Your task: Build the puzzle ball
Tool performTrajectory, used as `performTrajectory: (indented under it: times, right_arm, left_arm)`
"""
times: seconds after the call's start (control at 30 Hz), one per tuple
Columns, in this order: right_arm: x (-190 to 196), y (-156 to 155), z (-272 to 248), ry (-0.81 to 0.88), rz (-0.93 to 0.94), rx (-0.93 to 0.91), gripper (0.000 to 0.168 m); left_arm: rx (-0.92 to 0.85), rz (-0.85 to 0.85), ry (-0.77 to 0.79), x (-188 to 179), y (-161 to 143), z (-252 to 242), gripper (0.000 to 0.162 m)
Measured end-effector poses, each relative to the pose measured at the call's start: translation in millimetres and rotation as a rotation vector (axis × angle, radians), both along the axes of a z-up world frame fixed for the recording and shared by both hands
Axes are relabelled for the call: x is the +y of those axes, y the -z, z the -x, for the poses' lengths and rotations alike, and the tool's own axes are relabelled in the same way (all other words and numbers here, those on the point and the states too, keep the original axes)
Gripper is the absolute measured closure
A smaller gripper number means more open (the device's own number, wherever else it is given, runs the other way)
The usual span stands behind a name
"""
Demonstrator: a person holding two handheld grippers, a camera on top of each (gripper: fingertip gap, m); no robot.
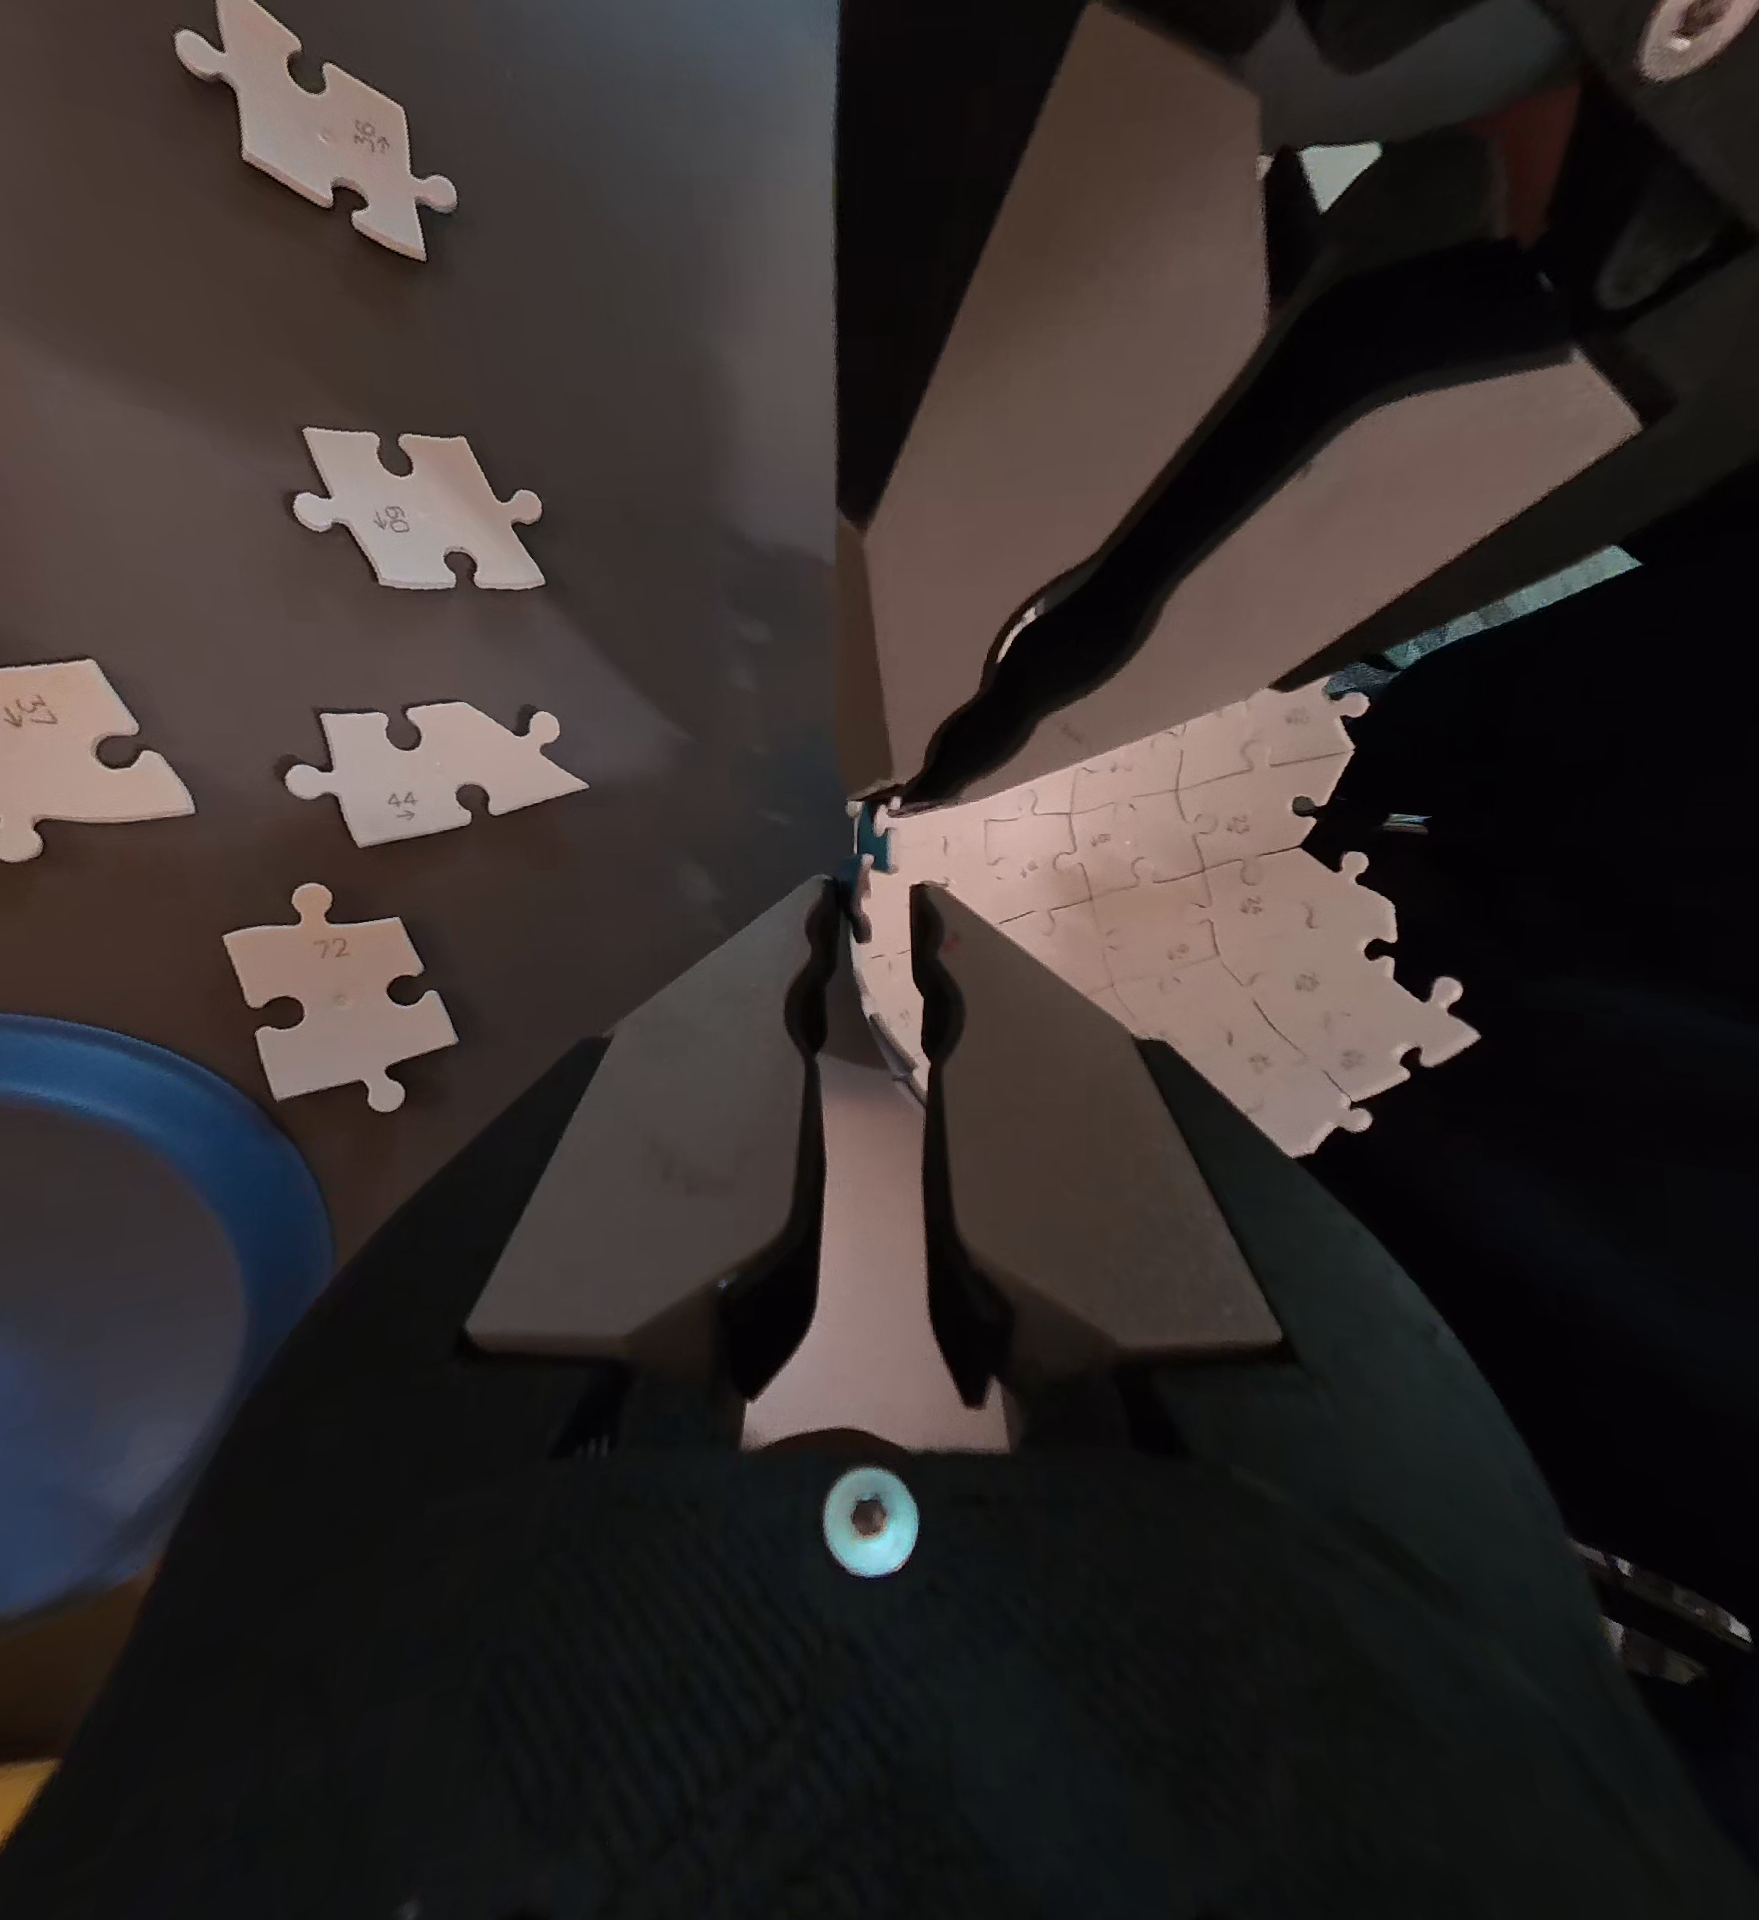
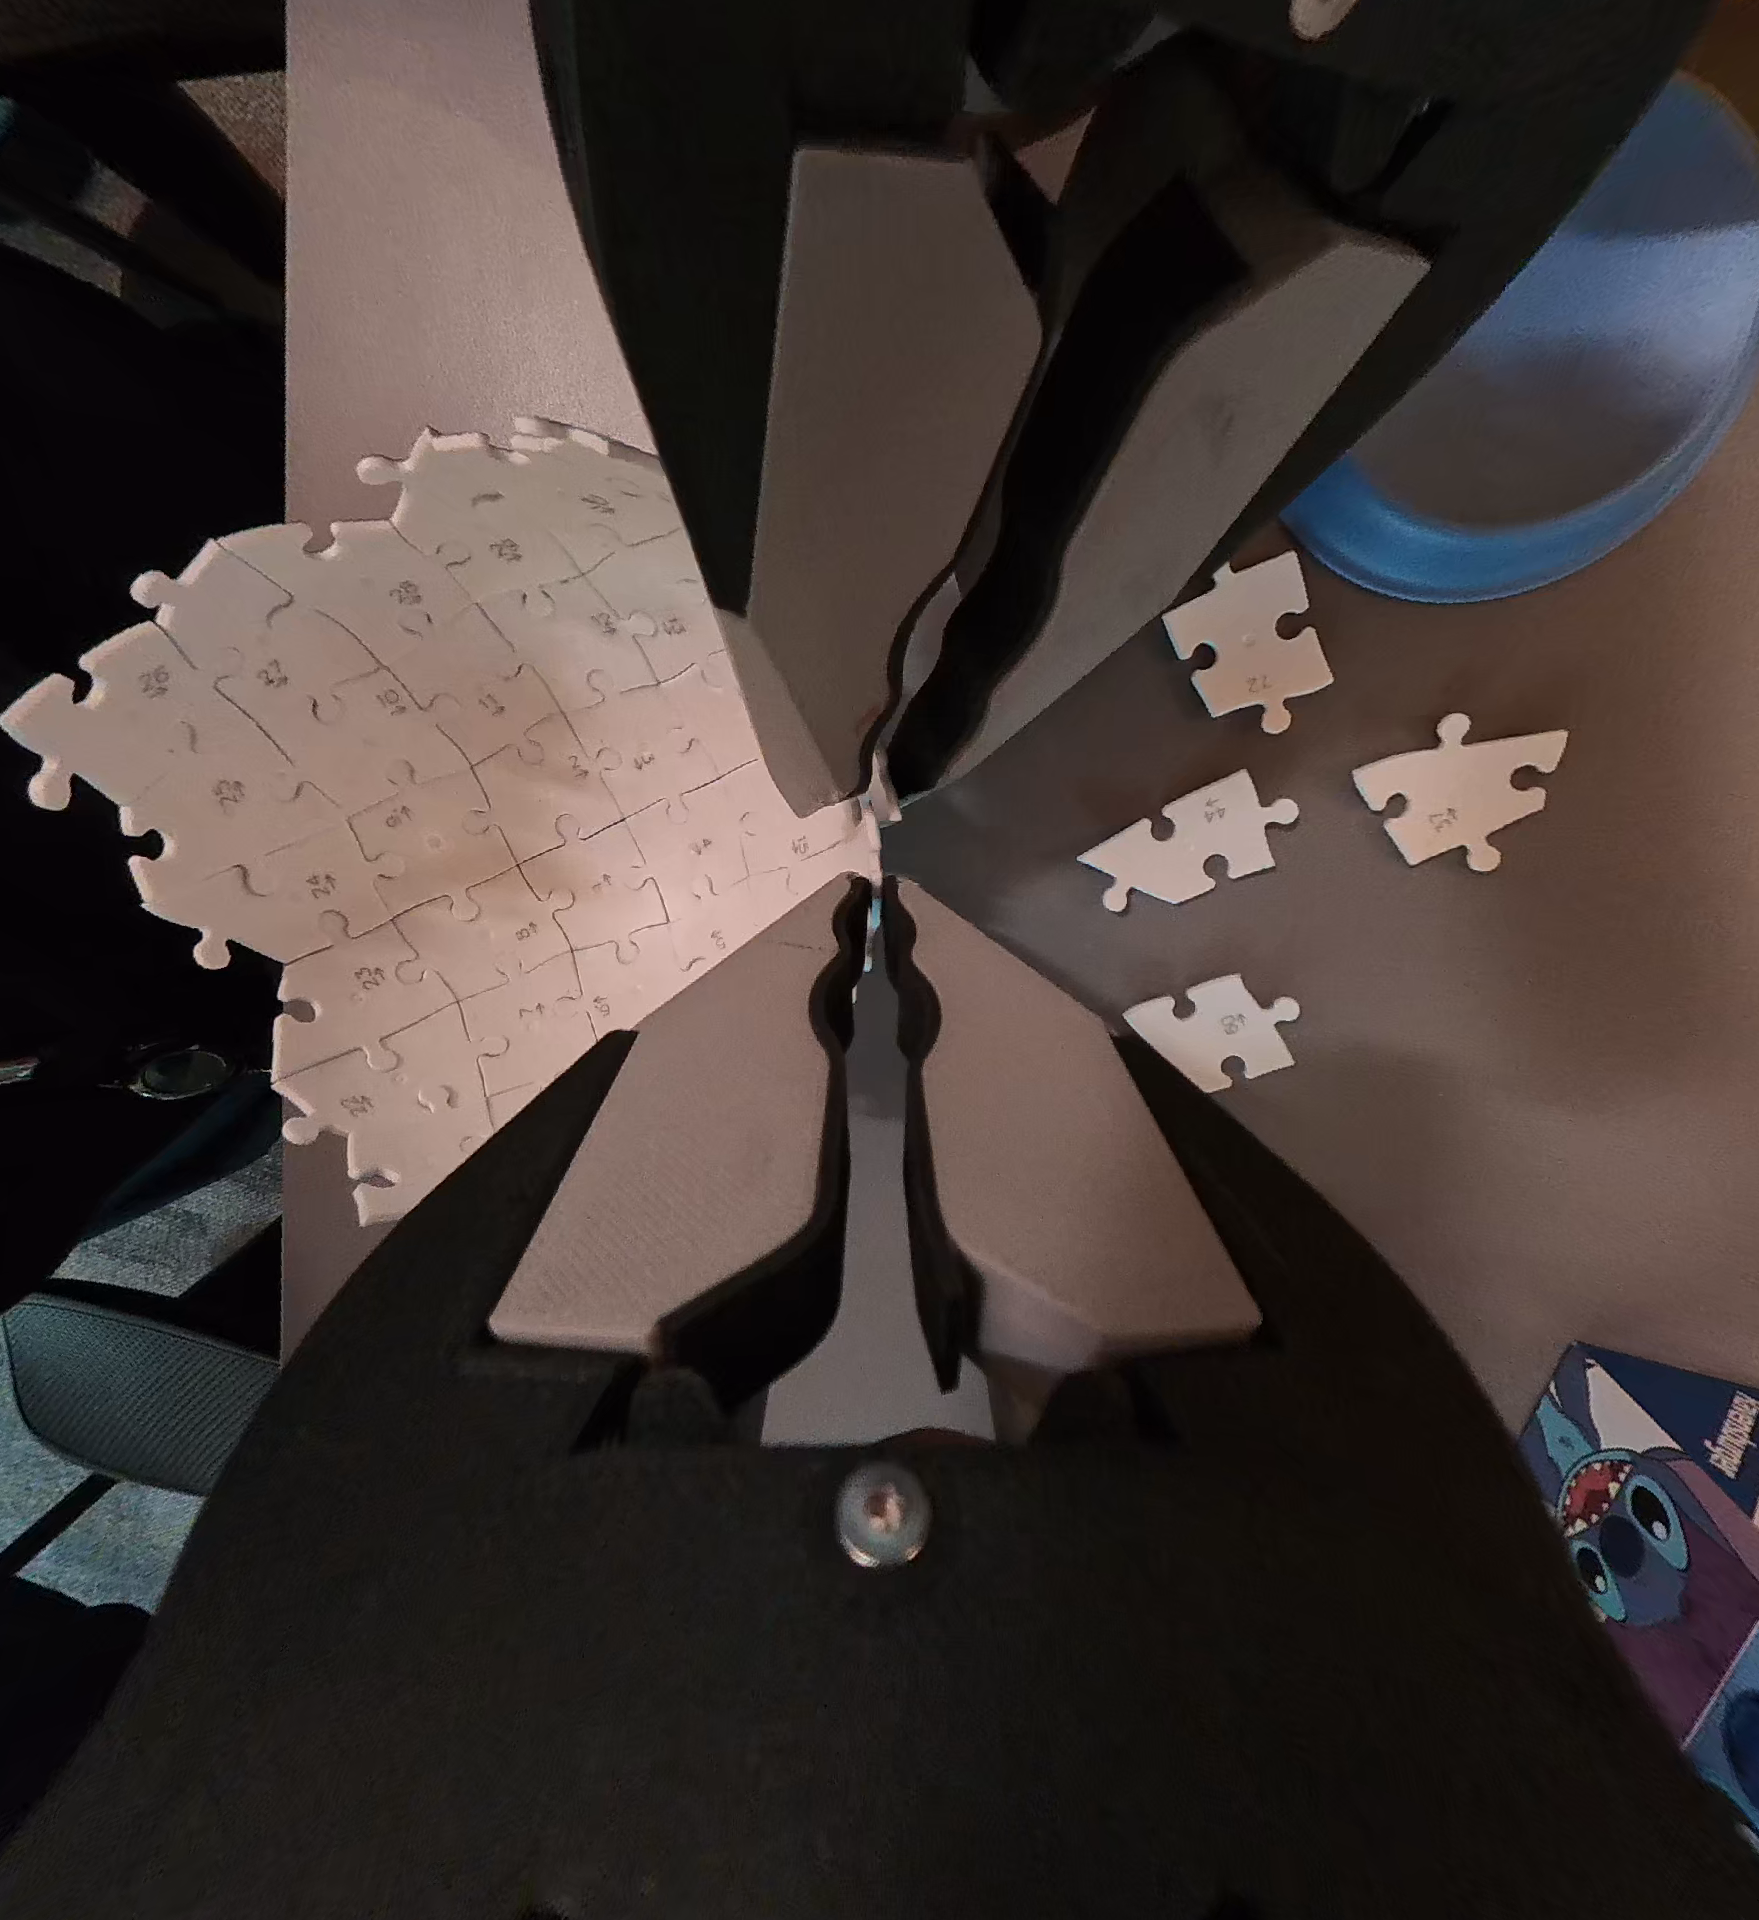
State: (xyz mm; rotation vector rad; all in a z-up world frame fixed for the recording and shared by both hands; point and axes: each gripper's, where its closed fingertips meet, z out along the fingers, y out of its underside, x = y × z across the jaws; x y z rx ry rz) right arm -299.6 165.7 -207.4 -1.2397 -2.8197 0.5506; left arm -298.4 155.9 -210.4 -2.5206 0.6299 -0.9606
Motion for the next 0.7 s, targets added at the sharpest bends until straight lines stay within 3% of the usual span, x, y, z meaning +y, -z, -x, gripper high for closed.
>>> performTrajectory:
  times: [0.7]
  right_arm:
    - [3.7,-4.0,-1.0,0.049,-0.001,0.007,0.168]
  left_arm:
    - [0.003,0.005,0.005,2.9,-1.5,-0.7,0.154]
